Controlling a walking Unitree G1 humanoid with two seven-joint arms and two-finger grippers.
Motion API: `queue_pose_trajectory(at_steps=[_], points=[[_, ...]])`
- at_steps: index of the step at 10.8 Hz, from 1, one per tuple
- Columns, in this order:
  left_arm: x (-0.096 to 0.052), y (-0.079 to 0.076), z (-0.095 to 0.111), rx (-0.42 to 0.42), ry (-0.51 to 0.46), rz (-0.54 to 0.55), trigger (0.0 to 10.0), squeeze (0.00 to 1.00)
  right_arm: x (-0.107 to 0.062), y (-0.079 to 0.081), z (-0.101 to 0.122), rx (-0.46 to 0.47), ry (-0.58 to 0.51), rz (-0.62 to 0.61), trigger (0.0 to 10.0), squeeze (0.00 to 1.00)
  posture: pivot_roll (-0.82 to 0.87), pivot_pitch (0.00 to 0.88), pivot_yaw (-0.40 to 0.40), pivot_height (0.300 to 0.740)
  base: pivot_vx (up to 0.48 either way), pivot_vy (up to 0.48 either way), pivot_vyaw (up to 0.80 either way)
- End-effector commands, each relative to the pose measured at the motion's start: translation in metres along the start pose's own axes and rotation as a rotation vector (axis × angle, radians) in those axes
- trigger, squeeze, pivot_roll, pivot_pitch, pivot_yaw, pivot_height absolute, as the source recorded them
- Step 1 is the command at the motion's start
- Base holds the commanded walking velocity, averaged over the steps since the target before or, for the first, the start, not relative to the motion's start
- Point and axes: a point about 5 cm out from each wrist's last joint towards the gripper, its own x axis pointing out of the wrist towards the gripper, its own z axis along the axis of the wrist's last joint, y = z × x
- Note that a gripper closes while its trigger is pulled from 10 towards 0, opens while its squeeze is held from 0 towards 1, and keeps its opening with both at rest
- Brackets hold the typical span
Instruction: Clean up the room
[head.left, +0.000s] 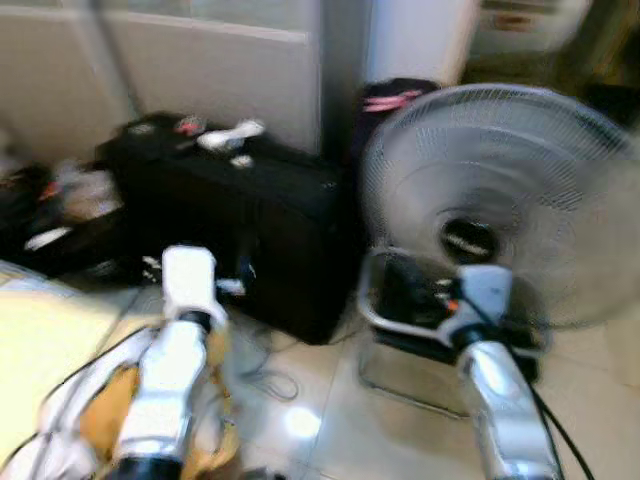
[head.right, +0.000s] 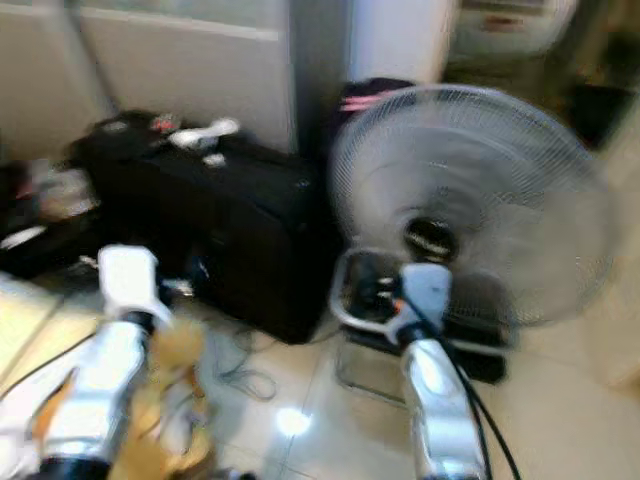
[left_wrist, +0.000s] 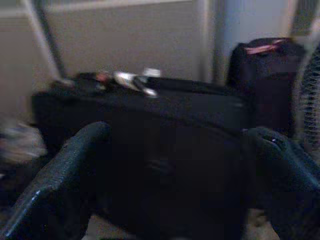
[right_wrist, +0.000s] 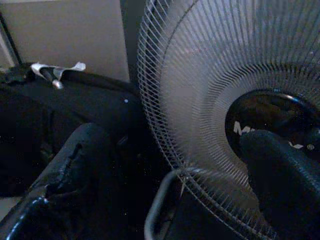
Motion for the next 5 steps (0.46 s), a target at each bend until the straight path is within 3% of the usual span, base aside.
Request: queue_pose_trajectory(at_steps=[1,3,5], points=[[-0.012,-0.002,-0.009,0.022,0.063,0.001,10.0,0.82,-0.006,0.0,0.008,-0.049,-0.008,-0.007,10.0,1.0,-0.12,0.0,0.097,0.74,0.0,0.0,0.8],[-0.028,-0.005,-0.013,0.057,0.096,0.013,10.0,0.79,-0.016,0.009,0.019,-0.049,-0.008,0.07,10.0,1.0,-0.12,0.0,0.079,0.74,0.0,0.0,0.8],[-0.028,-0.003,-0.004,-0.015,0.079,0.056,10.0,0.76,-0.026,0.002,0.007,-0.005,0.072,-0.041,10.0,1.0,-0.1,0.0,0.068,0.74,0.0,0.0,0.8]])
